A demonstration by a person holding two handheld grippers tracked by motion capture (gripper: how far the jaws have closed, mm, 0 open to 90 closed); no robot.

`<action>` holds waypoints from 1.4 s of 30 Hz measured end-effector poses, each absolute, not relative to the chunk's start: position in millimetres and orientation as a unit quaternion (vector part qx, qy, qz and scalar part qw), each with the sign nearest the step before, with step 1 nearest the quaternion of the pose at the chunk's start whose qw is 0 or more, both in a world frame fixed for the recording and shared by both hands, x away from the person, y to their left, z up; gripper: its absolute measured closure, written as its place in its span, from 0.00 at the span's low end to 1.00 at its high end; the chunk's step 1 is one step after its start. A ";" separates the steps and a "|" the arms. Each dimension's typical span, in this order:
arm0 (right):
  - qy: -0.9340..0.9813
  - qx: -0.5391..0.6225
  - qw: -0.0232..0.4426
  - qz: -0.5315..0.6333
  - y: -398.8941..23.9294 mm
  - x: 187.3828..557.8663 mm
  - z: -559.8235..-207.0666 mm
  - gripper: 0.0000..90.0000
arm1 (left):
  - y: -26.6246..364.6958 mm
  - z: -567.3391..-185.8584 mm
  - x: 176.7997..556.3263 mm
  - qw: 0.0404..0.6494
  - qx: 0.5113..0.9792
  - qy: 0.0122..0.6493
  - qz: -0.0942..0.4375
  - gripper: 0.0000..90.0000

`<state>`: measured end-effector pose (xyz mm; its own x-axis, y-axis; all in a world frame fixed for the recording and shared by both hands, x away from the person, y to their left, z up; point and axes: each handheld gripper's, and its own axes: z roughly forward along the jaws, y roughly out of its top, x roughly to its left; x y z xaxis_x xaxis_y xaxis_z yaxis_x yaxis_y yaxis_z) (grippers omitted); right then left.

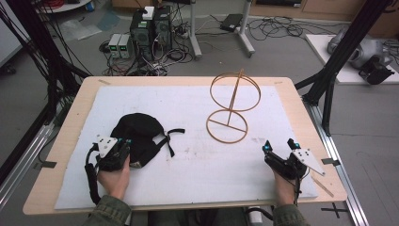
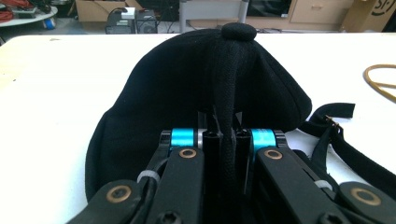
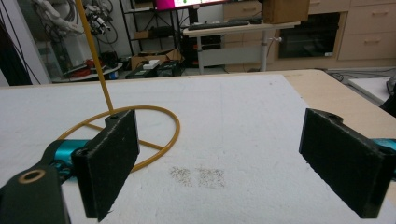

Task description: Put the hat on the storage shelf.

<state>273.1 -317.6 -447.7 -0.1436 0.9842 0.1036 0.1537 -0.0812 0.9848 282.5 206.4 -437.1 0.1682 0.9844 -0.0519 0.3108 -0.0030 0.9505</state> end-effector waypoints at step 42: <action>0.549 0.517 0.392 0.527 -316.6 272.1 -446.2 0.13 | 173.4 -380.0 265.6 0.520 0.610 0.425 0.420 0.97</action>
<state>272.1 -316.6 -446.2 -0.1579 0.9807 0.1150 0.1537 -0.0906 0.9840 265.6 173.4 -380.0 0.2853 0.9558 0.0717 0.0819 -0.0989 0.9917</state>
